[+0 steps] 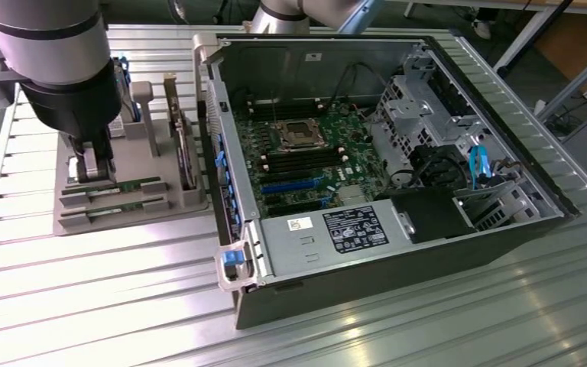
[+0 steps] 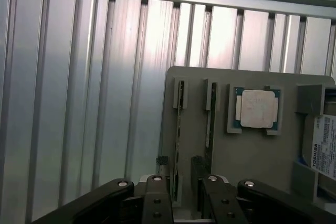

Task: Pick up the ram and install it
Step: 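Pick up the ram and move it above insertion slot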

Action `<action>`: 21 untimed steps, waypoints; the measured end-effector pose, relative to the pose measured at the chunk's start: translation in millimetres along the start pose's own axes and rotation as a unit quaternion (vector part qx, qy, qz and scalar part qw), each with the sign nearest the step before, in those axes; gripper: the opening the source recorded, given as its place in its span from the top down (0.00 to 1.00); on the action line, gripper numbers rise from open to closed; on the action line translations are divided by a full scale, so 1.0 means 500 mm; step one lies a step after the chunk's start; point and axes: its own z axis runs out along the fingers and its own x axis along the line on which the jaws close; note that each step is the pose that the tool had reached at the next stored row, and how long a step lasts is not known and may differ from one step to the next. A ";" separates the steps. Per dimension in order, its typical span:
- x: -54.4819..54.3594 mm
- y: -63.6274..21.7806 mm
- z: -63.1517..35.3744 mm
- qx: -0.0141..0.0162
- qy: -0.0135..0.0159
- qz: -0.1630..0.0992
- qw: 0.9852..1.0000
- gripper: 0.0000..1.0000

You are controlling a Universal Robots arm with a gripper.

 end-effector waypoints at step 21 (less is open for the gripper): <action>0.002 -0.005 0.100 0.000 0.000 0.000 1.000 0.70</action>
